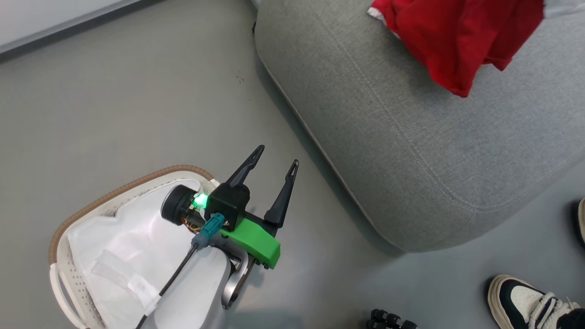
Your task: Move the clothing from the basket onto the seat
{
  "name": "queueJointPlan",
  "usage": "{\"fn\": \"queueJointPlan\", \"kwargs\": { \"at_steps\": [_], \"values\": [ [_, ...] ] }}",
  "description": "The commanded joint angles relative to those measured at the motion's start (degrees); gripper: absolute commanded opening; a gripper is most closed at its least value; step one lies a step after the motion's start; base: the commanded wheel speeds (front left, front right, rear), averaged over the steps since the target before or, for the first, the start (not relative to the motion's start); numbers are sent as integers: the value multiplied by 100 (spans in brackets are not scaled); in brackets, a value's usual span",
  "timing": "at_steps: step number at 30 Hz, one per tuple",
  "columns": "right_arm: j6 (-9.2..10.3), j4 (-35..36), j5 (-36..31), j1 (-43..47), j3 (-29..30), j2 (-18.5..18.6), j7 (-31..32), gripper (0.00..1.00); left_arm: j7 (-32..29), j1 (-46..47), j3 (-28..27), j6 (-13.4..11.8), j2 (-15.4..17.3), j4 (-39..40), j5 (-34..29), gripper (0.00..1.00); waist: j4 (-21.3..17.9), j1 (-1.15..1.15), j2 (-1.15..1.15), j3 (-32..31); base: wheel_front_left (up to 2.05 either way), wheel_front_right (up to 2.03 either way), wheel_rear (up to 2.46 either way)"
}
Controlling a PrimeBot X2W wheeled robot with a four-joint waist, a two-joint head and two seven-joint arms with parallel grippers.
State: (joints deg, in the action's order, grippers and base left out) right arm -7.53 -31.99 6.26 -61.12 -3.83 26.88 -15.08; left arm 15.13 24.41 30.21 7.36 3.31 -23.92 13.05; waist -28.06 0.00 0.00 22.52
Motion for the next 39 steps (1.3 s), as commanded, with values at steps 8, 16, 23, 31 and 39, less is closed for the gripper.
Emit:
{"fn": "queueJointPlan", "kwargs": {
  "at_steps": [8,16,23,31,39],
  "values": [
    [8,-884,-664,-441,1112,338,-15,0,2,365,-11,19,144,47,-138,100,761,0,0,816,0,0,0],
    [8,-1541,-1091,14,2008,108,-15,48,2,541,2,20,168,117,-193,100,1064,0,0,1145,0,0,0],
    [8,-1484,-1247,875,2752,-386,-14,100,3,503,-39,20,128,163,-172,100,1129,0,0,1067,0,0,0],
    [8,-613,-1012,2246,2634,-1063,-14,100,2,240,-201,20,137,195,-197,100,1136,0,0,577,0,0,0],
    [8,250,-573,3226,1803,-1551,-15,100,2,-175,-618,17,104,372,-262,100,1381,0,0,-2,0,0,0]
  ]
}}
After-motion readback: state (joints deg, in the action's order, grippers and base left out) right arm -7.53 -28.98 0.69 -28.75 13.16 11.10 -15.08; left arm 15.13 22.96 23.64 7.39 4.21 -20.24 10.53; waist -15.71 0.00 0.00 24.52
